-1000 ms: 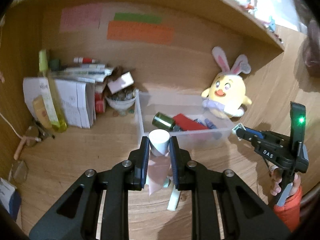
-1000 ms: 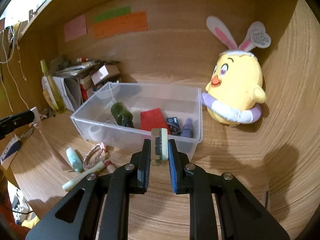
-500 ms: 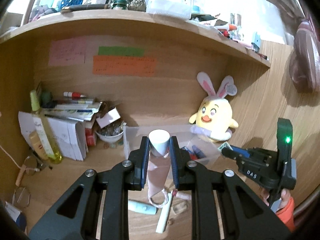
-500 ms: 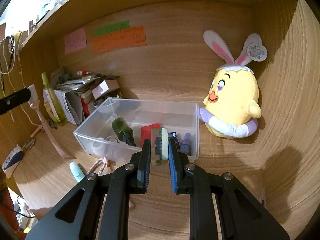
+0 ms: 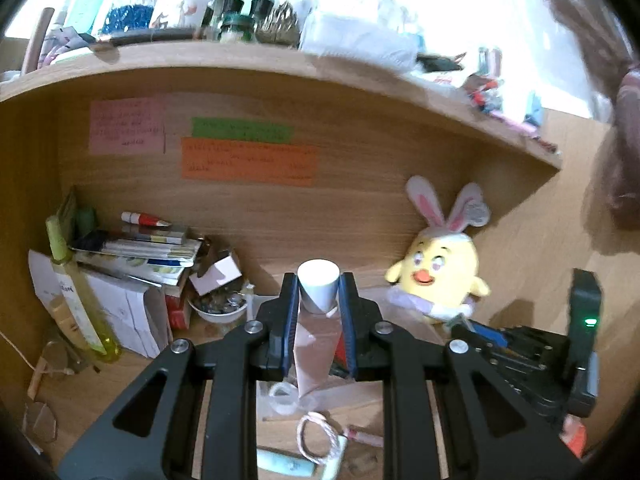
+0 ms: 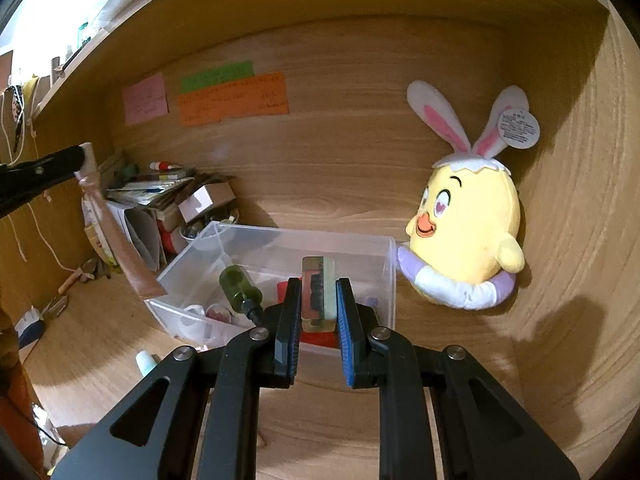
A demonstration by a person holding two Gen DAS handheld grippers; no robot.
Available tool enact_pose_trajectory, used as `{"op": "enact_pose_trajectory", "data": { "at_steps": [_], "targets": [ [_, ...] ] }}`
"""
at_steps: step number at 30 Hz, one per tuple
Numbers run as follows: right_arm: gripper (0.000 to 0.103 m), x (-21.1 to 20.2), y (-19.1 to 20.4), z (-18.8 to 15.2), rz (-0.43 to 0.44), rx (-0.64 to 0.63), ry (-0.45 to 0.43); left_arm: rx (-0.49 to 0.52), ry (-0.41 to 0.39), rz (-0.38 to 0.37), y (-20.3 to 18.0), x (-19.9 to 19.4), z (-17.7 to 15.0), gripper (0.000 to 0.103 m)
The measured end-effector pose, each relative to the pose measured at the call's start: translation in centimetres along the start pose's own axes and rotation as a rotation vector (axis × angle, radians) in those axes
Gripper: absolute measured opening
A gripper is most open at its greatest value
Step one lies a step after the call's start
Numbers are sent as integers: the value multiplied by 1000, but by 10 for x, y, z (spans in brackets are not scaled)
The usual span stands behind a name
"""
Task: Organize objects
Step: 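Lift the pink tube with the left tool while the right tool carries the small bottle over the box, then lower the pink tube into the box and open the left tool while the right tool releases the small bottle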
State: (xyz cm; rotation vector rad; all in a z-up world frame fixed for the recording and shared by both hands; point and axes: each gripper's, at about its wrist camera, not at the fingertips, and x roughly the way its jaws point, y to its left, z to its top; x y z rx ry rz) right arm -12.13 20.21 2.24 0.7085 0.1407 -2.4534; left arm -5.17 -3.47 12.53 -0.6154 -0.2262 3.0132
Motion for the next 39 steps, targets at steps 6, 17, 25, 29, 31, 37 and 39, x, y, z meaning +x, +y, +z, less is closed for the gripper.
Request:
{"op": "enact_pose_trajectory", "data": {
  "at_steps": [6, 17, 25, 29, 31, 37, 39],
  "targets": [
    [15, 13, 2, 5, 4, -6, 13, 6, 39, 19, -1, 37, -5, 19],
    [15, 30, 1, 12, 4, -8, 31, 70, 24, -23, -31, 54, -3, 19],
    [15, 56, 2, 11, 0, -16, 81, -18, 100, -86, -13, 82, -12, 19],
    [15, 75, -1, 6, -2, -10, 124, -87, 171, -118, 6, 101, -20, 19],
    [15, 82, -3, 3, -1, -2, 143, -94, 199, -102, 12, 110, -24, 20],
    [15, 100, -10, -6, -28, 5, 198, -80, 248, -55, 21, 128, -38, 19],
    [15, 104, -12, -8, -45, 1, 208, -80, 268, -43, 23, 133, -41, 20]
  ]
}}
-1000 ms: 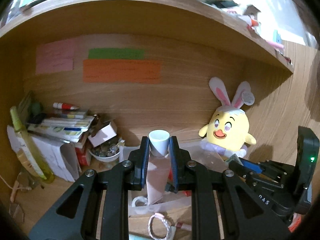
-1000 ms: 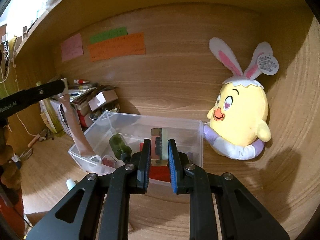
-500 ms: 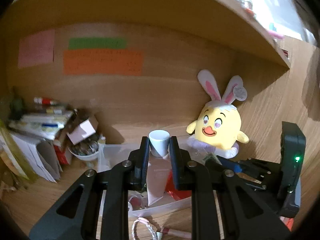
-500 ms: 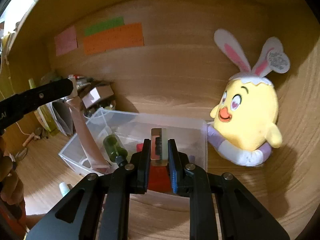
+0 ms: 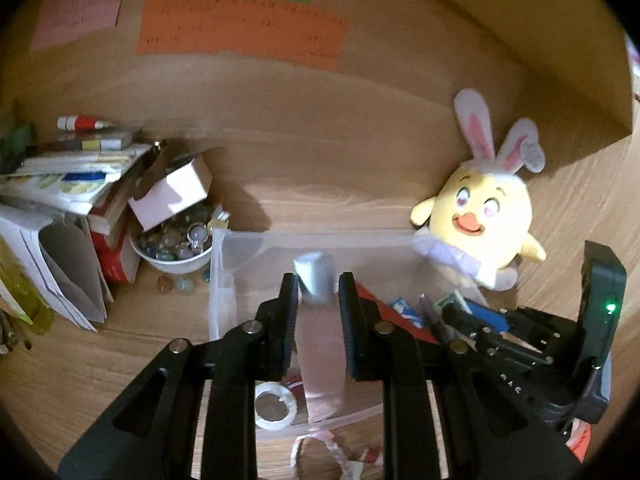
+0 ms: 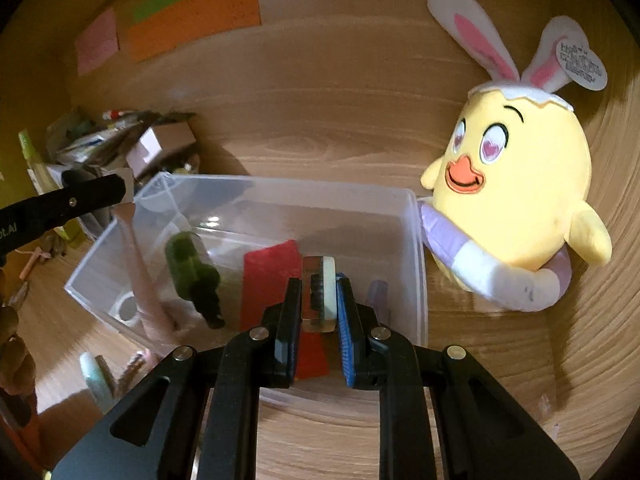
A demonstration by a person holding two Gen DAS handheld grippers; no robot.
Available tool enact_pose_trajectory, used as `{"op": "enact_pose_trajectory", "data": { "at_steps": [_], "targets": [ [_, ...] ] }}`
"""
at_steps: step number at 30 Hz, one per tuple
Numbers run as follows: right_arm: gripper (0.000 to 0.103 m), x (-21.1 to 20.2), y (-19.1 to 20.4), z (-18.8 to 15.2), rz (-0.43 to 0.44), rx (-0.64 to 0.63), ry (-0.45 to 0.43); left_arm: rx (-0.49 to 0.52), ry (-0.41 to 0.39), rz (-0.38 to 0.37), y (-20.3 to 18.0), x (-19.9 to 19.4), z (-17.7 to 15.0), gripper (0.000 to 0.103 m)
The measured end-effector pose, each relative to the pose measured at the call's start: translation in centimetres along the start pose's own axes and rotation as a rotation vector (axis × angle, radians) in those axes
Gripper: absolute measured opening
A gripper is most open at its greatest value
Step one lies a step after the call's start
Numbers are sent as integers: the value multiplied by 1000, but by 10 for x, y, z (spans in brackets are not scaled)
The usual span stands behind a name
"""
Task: Organize objects
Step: 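Lower the pink tube into the box and open the left tool while the right tool releases the small bottle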
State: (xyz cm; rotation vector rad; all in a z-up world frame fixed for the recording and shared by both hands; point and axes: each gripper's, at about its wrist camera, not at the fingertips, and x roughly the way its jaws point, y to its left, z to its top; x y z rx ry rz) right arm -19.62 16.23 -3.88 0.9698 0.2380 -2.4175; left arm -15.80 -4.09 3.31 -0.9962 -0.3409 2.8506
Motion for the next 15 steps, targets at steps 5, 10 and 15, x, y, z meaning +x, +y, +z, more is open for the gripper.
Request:
{"op": "enact_pose_trajectory", "data": {
  "at_steps": [5, 10, 15],
  "targets": [
    [15, 7, -2, -2, -21, -2, 23, 14, 37, 56, 6, 9, -6, 20],
    [15, 10, 1, -3, -35, -17, 33, 30, 65, 76, 8, 13, -12, 22],
    [15, 17, 5, -2, -40, -24, 50, 60, 64, 97, 6, 7, -16, 44]
  ]
}}
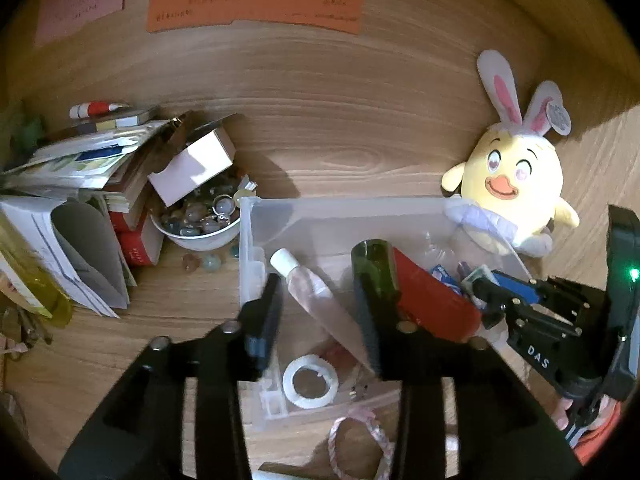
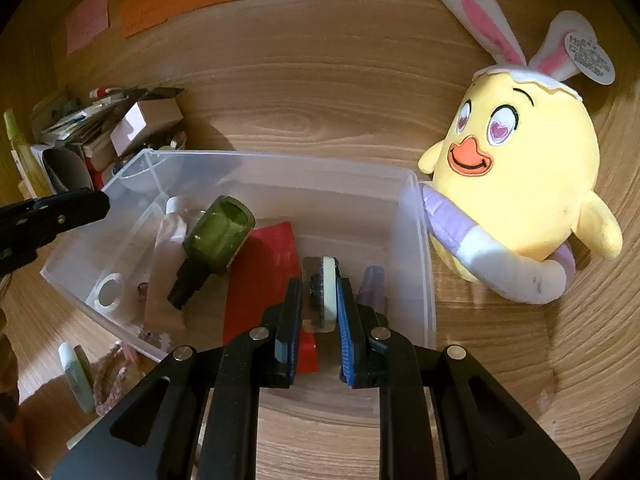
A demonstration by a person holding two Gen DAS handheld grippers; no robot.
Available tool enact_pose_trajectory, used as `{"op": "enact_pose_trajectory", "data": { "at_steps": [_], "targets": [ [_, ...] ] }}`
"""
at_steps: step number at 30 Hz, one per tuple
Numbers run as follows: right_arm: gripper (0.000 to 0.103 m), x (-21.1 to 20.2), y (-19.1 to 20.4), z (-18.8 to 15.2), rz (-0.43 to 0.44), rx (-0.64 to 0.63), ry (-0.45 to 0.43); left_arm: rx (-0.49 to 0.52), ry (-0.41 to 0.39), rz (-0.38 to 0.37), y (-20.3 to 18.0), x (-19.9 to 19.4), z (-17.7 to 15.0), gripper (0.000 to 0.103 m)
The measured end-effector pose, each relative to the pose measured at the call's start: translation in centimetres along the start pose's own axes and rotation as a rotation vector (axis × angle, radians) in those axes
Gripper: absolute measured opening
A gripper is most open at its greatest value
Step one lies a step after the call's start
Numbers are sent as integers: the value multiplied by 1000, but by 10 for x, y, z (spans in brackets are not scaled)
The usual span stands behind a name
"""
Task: Organize objects
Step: 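Lower the pink tube into the box and open the left tool while the right tool releases the small bottle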
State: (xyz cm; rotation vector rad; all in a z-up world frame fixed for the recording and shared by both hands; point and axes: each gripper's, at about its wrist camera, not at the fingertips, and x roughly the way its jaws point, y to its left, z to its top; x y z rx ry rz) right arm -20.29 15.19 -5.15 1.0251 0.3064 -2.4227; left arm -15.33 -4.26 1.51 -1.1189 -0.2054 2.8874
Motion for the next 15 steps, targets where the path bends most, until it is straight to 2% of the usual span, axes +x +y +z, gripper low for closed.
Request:
{"op": "enact_pose_trajectory", "data": {
  "at_steps": [4, 10, 13, 15],
  "targets": [
    [15, -1, 0, 0, 5, 4, 0, 35, -17, 25, -2, -10, -6, 60],
    [16, -4, 3, -2, 20, -5, 10, 53, -23, 33, 0, -24, -15, 75],
    [26, -11, 8, -2, 22, -18, -4, 59, -27, 40, 1, -30, -18, 82],
    [37, -18, 11, -2, 22, -27, -20, 59, -25, 45, 2, -33, -20, 87]
  ]
}}
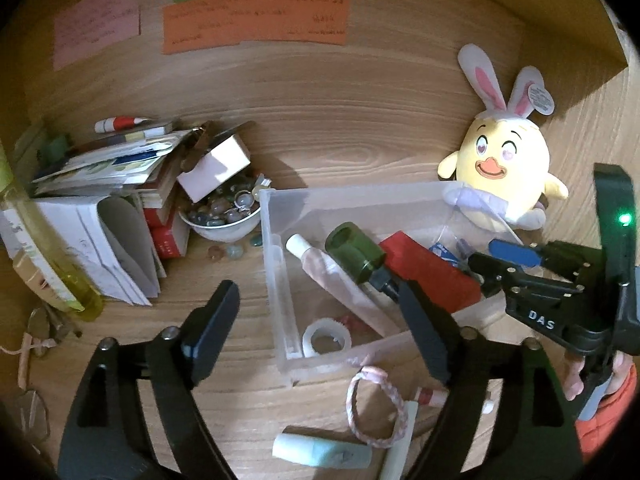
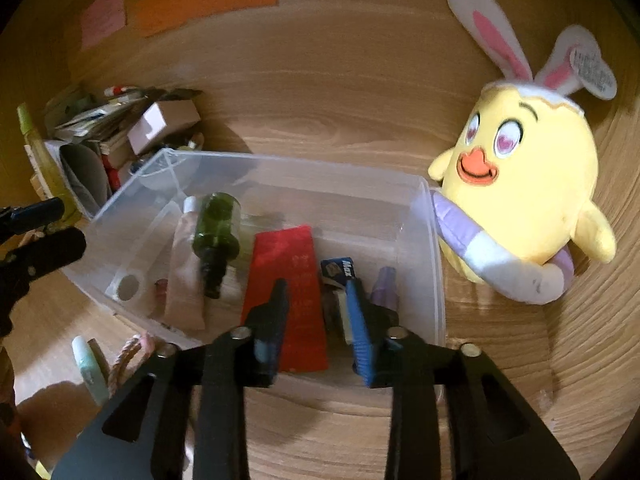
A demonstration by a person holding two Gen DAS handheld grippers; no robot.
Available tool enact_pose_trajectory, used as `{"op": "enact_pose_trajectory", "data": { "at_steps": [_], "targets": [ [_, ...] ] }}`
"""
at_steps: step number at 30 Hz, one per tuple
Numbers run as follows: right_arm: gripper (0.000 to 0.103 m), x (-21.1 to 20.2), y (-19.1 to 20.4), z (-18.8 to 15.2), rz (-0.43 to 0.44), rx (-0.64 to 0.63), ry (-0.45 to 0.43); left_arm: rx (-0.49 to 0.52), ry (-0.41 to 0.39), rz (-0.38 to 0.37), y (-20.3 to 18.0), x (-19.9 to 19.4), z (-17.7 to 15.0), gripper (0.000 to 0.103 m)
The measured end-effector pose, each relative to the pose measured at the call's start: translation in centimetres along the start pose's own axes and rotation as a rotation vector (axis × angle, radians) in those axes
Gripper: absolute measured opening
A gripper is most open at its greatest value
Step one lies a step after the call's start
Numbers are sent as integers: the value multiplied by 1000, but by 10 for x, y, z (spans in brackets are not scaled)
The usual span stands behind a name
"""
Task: Organize objects
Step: 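Lower the pink tube into the box and open the left tool while the right tool releases the small bottle, then grasp the red-capped lipstick tube with the right tool while the left tool grasps the mint-green tube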
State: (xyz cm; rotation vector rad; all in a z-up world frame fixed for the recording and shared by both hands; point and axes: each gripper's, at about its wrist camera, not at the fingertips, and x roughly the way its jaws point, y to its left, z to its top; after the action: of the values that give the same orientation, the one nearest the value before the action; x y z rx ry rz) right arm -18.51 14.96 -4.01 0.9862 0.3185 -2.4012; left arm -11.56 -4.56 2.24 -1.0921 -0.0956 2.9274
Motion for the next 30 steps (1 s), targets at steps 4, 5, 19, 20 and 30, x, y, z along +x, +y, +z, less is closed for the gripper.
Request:
{"op": "enact_pose_trajectory", "data": {
  "at_steps": [4, 5, 19, 20, 30],
  "targets": [
    [57, -20, 9, -1, 9, -22, -52, -3, 3, 6, 2, -6, -3, 93],
    [61, -25, 10, -1, 13, -27, -63, -4, 3, 9, 3, -7, -4, 95],
    [86, -66, 20, -22, 17, -32, -116, 19, 71, 31, 9, -13, -29, 97],
    [86, -66, 20, -25, 18, -31, -112, 25, 76, 35, 9, -13, -32, 97],
    [86, -58, 27, -54, 25, -53, -48, 12, 149, 14, 12, -10, -58, 97]
  ]
}}
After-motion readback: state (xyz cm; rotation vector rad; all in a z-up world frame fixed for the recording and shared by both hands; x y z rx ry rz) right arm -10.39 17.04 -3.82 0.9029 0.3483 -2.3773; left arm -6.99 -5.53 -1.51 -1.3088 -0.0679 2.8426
